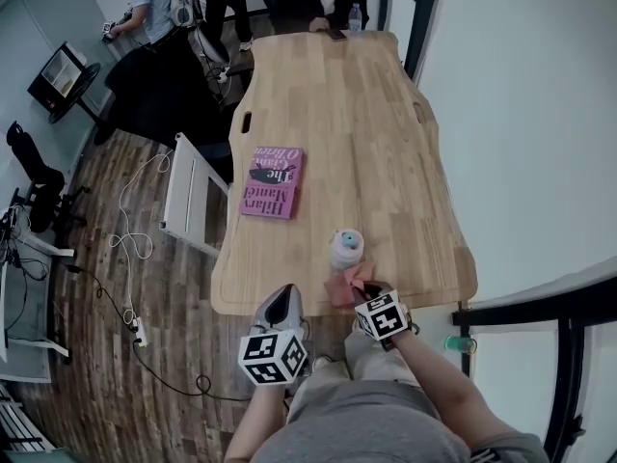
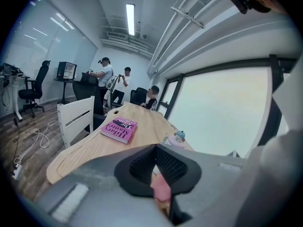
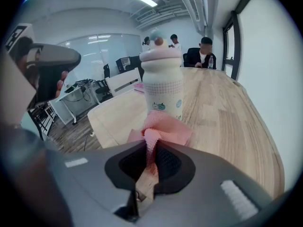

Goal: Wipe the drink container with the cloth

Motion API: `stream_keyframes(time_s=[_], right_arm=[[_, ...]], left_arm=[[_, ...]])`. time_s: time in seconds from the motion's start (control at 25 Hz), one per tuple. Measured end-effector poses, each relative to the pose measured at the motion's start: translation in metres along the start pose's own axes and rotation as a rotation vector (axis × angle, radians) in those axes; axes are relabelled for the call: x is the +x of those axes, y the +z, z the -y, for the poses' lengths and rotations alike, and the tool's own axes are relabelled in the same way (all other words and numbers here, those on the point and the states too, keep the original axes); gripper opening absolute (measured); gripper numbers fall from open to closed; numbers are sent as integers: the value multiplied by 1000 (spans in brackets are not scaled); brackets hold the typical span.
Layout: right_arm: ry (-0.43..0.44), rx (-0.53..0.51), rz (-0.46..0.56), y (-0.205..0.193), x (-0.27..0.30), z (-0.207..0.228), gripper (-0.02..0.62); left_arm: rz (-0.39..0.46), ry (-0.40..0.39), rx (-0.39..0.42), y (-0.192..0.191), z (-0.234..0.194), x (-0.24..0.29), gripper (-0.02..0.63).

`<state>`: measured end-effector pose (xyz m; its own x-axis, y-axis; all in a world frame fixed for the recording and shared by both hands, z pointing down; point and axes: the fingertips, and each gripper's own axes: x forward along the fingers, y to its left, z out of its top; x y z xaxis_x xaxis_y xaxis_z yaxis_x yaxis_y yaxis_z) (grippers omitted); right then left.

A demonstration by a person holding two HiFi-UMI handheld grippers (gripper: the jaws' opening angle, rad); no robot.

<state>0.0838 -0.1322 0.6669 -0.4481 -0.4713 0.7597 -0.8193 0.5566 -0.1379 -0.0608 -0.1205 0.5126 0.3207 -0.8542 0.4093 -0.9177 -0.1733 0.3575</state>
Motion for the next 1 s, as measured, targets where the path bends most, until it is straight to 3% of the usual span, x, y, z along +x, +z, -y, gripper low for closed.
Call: stream_keyframes(time_s=[0.36, 0.6, 1.0], right_arm=[[19, 19, 142, 27, -43, -42, 29], [28, -39, 243, 57, -68, -73, 29], [-7, -95, 382, 114, -93, -83, 29]], left_arm=[[14, -3, -6, -6, -13, -29, 2], [28, 10, -27, -14, -23, -47, 2], [48, 40, -56, -24, -35, -68, 2]])
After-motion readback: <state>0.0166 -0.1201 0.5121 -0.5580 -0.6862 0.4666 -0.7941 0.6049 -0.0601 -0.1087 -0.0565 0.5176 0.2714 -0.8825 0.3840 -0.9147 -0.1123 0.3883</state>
